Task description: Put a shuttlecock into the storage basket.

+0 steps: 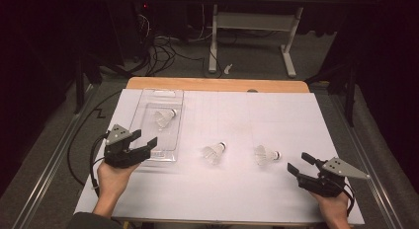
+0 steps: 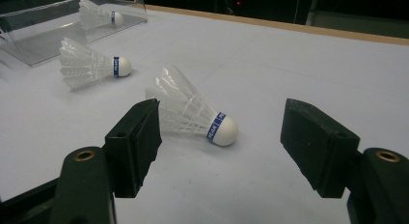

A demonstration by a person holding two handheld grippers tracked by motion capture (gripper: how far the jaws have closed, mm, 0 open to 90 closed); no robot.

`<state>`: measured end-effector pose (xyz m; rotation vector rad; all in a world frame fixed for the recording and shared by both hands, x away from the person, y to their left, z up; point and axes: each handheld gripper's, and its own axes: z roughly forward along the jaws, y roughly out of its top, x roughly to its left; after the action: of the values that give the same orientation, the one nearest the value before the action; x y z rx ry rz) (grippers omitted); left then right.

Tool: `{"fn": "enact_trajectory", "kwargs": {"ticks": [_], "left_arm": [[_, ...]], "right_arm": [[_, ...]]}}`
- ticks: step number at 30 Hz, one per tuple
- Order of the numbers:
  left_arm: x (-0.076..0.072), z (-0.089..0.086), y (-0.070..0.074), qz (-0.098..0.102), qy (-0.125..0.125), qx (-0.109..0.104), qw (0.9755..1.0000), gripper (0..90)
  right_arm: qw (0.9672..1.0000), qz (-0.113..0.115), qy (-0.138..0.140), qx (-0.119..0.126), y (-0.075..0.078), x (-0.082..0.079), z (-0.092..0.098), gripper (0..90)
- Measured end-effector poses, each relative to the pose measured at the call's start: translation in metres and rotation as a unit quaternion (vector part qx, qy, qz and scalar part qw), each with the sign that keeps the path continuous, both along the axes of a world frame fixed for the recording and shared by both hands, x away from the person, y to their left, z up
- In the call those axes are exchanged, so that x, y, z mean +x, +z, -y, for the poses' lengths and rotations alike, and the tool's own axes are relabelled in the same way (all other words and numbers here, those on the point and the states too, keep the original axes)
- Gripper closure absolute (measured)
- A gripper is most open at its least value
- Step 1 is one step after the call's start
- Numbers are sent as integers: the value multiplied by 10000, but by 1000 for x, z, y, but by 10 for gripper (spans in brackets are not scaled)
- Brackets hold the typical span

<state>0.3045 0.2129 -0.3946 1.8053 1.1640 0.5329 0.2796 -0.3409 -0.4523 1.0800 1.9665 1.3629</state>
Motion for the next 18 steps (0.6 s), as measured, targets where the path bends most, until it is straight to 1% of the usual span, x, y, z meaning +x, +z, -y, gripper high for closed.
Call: {"fn": "enact_trajectory", "kwargs": {"ticks": [3, 8, 11, 14, 17, 18], "left_arm": [[-3, -2, -3, 11, 26, -86, 10000, 363], [-7, -5, -7, 23, 52, -168, 9998, 363], [-10, -6, -8, 72, 50, -207, 9997, 363], [-12, -9, -8, 173, 76, -261, 9995, 365], [-14, -10, -11, 147, 75, -315, 9994, 365], [-15, -10, -12, 144, 70, -303, 9994, 365]], "right_arm": [[10000, -5, -2, 7, 0, 0, 0, 308], [10000, -5, 2, 12, 0, 0, 0, 307], [10000, -11, -4, 14, 0, 0, 1, 307], [10000, -12, -14, 6, 0, 0, 1, 307], [10000, -18, -19, 11, 0, 0, 1, 306], [10000, -20, -15, 10, 0, 0, 1, 306]]}}
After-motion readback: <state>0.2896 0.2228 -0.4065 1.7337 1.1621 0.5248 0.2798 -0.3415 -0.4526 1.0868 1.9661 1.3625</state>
